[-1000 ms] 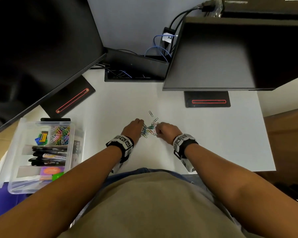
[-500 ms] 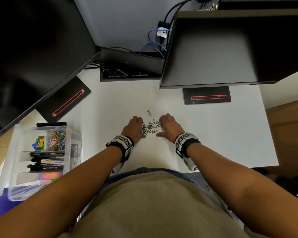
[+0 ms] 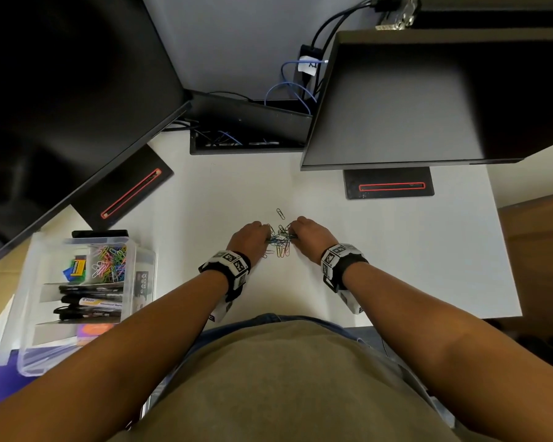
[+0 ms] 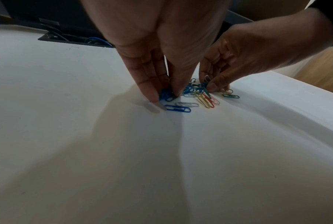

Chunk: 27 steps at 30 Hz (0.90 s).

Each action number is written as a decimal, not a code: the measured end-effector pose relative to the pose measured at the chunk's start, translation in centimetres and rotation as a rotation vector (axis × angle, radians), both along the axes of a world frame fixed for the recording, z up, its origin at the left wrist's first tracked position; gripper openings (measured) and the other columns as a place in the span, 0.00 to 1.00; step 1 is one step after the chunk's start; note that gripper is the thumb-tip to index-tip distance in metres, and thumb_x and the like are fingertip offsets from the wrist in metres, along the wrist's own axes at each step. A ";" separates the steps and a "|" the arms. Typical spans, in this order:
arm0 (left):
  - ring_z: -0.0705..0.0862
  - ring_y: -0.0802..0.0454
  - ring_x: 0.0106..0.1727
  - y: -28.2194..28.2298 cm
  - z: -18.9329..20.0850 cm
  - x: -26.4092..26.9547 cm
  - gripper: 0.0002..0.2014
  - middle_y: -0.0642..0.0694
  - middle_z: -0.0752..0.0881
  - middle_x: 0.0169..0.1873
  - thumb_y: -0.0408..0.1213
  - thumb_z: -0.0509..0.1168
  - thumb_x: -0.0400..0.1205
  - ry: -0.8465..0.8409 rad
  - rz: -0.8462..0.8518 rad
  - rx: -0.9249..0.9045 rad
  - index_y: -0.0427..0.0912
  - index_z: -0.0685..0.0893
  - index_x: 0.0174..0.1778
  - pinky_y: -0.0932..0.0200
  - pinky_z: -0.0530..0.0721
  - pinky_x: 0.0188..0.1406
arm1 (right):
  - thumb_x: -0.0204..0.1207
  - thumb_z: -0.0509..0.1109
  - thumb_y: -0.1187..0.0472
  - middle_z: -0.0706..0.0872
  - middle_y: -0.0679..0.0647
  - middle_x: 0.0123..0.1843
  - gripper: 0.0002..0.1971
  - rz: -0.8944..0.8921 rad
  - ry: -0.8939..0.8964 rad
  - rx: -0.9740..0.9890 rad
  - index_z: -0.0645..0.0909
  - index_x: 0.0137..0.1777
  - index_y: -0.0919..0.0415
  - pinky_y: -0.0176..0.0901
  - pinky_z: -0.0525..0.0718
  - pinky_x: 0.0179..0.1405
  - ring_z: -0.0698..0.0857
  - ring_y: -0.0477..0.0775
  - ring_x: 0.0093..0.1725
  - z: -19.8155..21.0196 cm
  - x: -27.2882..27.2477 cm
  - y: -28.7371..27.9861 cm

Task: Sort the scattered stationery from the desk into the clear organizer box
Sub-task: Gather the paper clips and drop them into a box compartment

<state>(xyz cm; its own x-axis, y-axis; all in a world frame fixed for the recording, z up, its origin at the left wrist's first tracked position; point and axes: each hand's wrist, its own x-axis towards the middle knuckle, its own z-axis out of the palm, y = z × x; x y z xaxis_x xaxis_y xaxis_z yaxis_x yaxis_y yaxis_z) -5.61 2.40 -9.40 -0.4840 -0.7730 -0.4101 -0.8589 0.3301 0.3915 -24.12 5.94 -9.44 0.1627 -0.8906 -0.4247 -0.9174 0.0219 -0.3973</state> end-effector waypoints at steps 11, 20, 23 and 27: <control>0.81 0.44 0.49 -0.3 1.0 0.7 0.05 0.45 0.83 0.48 0.37 0.63 0.84 0.048 0.074 0.000 0.44 0.84 0.49 0.58 0.72 0.42 | 0.82 0.61 0.64 0.84 0.60 0.53 0.08 -0.021 -0.020 0.014 0.83 0.52 0.63 0.47 0.79 0.48 0.84 0.62 0.49 1.2 -0.6 -0.1; 0.83 0.45 0.48 -0.4 3.7 2.7 0.06 0.46 0.85 0.46 0.37 0.64 0.83 0.120 0.200 -0.038 0.44 0.86 0.48 0.54 0.79 0.46 | 0.84 0.65 0.61 0.85 0.59 0.48 0.08 -0.054 -0.087 -0.081 0.82 0.48 0.64 0.43 0.75 0.43 0.83 0.59 0.46 3.6 0.7 -0.2; 0.83 0.44 0.49 -0.6 4.9 3.9 0.06 0.44 0.86 0.47 0.35 0.64 0.83 0.156 0.247 -0.064 0.43 0.87 0.49 0.52 0.81 0.48 | 0.83 0.66 0.61 0.86 0.57 0.47 0.07 -0.058 -0.121 -0.136 0.82 0.47 0.64 0.47 0.81 0.45 0.83 0.58 0.44 4.7 2.0 -0.6; 0.83 0.43 0.48 -0.4 6.4 6.2 0.05 0.43 0.86 0.45 0.35 0.66 0.82 0.219 0.357 -0.096 0.42 0.87 0.48 0.51 0.82 0.49 | 0.81 0.68 0.63 0.86 0.55 0.45 0.04 -0.059 -0.161 -0.203 0.83 0.48 0.63 0.46 0.81 0.44 0.82 0.55 0.44 6.6 4.4 -1.4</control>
